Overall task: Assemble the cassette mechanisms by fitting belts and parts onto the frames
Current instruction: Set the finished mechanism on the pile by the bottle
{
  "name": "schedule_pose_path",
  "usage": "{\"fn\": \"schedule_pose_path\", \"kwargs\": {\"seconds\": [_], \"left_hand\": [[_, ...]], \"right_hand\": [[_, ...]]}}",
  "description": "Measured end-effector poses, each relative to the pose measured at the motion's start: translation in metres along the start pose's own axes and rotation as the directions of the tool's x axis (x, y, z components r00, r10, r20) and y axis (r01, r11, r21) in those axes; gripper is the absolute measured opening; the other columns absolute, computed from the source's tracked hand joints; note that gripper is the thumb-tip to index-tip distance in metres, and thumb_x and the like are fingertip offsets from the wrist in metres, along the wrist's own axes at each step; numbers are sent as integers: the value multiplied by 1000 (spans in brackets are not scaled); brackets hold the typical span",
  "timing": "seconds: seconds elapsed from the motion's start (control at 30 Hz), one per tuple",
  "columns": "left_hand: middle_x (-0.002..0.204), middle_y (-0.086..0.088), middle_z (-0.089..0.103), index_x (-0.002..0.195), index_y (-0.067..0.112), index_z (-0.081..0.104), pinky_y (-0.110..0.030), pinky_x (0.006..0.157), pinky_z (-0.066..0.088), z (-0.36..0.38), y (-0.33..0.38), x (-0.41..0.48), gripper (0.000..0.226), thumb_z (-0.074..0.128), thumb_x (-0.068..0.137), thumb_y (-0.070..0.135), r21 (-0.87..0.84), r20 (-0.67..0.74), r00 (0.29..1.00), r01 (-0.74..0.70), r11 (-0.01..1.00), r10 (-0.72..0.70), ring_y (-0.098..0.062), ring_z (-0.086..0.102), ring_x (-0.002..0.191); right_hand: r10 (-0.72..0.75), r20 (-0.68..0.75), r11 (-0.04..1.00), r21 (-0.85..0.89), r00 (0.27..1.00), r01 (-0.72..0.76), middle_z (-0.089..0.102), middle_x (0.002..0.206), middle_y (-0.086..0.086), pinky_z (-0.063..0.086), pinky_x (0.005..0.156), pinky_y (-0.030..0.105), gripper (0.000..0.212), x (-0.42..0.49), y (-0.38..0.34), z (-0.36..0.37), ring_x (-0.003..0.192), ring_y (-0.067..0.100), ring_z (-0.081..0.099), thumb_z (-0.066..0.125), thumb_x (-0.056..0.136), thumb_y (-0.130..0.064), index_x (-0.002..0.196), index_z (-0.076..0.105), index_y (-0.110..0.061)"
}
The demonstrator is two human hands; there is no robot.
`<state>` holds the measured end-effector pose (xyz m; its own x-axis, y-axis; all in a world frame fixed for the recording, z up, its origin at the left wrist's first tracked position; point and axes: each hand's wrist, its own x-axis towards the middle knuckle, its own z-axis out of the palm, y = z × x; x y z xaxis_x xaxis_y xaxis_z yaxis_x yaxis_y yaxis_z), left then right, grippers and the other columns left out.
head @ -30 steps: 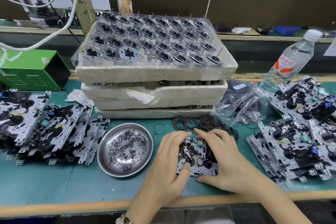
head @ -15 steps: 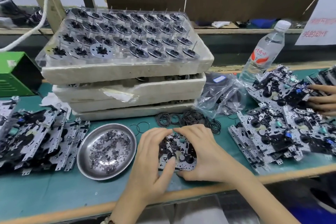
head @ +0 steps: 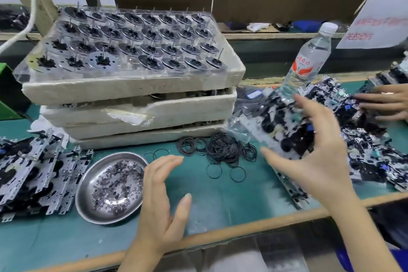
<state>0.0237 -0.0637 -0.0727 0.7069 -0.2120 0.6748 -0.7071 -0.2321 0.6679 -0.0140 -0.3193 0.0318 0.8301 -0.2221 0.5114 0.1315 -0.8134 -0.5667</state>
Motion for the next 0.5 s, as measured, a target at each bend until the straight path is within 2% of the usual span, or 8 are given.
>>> {"fn": "schedule_pose_path", "kwargs": {"seconds": [0.1, 0.2, 0.27, 0.33, 0.4, 0.43, 0.5], "left_hand": [[133, -1, 50, 134, 12, 45, -35, 109, 34, 1, 0, 0, 49, 49, 86, 23, 12, 21, 1000, 18, 1000, -18, -23, 48, 127], [132, -2, 51, 134, 12, 45, -34, 110, 33, 2, 0, 0, 48, 48, 87, 23, 25, 23, 1000, 18, 1000, -19, -23, 47, 127], [133, 0, 50, 134, 12, 46, -32, 110, 33, 2, 0, 0, 47, 48, 88, 23, 31, 20, 1000, 23, 999, -24, -22, 47, 128], [133, 0, 50, 134, 11, 46, -32, 110, 33, 2, 0, -1, 46, 47, 89, 23, 36, 20, 999, 37, 999, -38, -23, 47, 128], [133, -3, 51, 134, 10, 46, -33, 110, 33, 2, 0, -2, 46, 47, 90, 23, 39, 29, 998, 48, 998, -50, -25, 47, 128], [133, -3, 51, 134, 10, 46, -32, 109, 33, 2, -1, -2, 45, 47, 91, 23, 43, 36, 998, 50, 998, -52, -24, 48, 128], [132, -1, 50, 134, 10, 47, -31, 109, 33, 2, -1, -2, 45, 48, 91, 23, 52, 47, 997, 51, 997, -54, -23, 48, 127]], "right_hand": [[54, -139, 987, -140, 989, -74, 46, 137, 7, 34, 108, 33, 93, 16, 25, -26, 129, 22, 42, 83, 62, -35, 144, 41, -19], [130, -225, 948, -257, 966, -187, 44, 139, 4, 33, 110, 42, 97, 23, 73, -49, 131, 25, 40, 84, 61, -48, 144, 36, -30], [296, -233, 913, -215, 926, -346, 42, 144, -1, 36, 110, 52, 102, 19, 104, -62, 134, 26, 39, 81, 58, -64, 144, 31, -42], [448, -252, 841, -206, 858, -500, 44, 142, 1, 42, 104, 57, 102, 10, 127, -69, 130, 30, 45, 74, 51, -76, 140, 31, -48], [591, -213, 744, -230, 778, -627, 45, 141, 7, 44, 101, 60, 117, 1, 137, -68, 127, 35, 46, 66, 39, -90, 139, 33, -40], [628, -175, 719, -241, 758, -651, 43, 143, 10, 41, 103, 61, 123, -3, 137, -65, 130, 38, 44, 63, 37, -95, 140, 31, -36], [598, -127, 745, -275, 791, -608, 37, 149, 11, 33, 108, 63, 120, -11, 136, -58, 135, 40, 36, 61, 44, -94, 142, 24, -36]]}}
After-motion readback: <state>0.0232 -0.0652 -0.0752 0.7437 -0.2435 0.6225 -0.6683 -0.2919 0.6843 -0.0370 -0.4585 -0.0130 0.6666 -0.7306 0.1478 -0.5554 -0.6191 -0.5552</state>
